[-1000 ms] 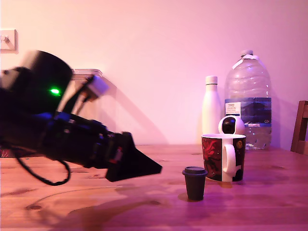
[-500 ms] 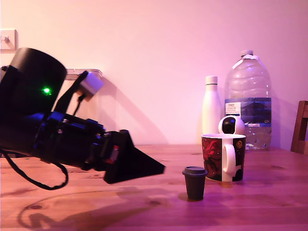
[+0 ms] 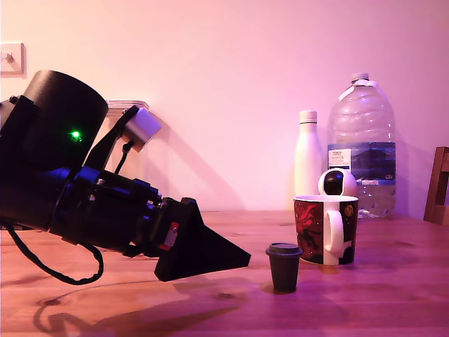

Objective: Pick up the coffee capsules from the table one by one and drop them inside the nearest coffee cup

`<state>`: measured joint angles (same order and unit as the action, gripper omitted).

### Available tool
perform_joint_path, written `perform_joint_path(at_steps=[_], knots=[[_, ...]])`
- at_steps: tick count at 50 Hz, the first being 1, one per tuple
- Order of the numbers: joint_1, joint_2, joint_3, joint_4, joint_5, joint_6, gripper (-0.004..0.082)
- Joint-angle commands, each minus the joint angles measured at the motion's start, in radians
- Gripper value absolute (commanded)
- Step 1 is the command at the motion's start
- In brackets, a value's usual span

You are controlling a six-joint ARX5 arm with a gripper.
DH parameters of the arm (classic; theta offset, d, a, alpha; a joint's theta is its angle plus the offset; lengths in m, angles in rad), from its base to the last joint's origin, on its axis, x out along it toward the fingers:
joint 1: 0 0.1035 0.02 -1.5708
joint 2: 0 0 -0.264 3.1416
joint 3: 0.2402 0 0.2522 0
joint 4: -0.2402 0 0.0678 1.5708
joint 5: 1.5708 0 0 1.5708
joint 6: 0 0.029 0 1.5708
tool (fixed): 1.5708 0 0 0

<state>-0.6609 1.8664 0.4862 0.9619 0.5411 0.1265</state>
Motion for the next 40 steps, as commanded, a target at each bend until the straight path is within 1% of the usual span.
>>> perform_joint_path(at_steps=[1, 9, 19, 31, 40], knots=[[-0.003, -0.009, -0.009, 0.002, 0.001, -0.023, 0.0554], [-0.012, -0.009, -0.009, -0.021, 0.0, -0.021, 0.0554], [-0.027, -0.009, -0.005, -0.015, -0.051, -0.014, 0.0554], [-0.055, -0.004, 0.024, -0.06, -0.061, -0.014, 0.0554], [-0.076, 0.052, 0.072, -0.073, -0.079, -0.015, 0.0553]])
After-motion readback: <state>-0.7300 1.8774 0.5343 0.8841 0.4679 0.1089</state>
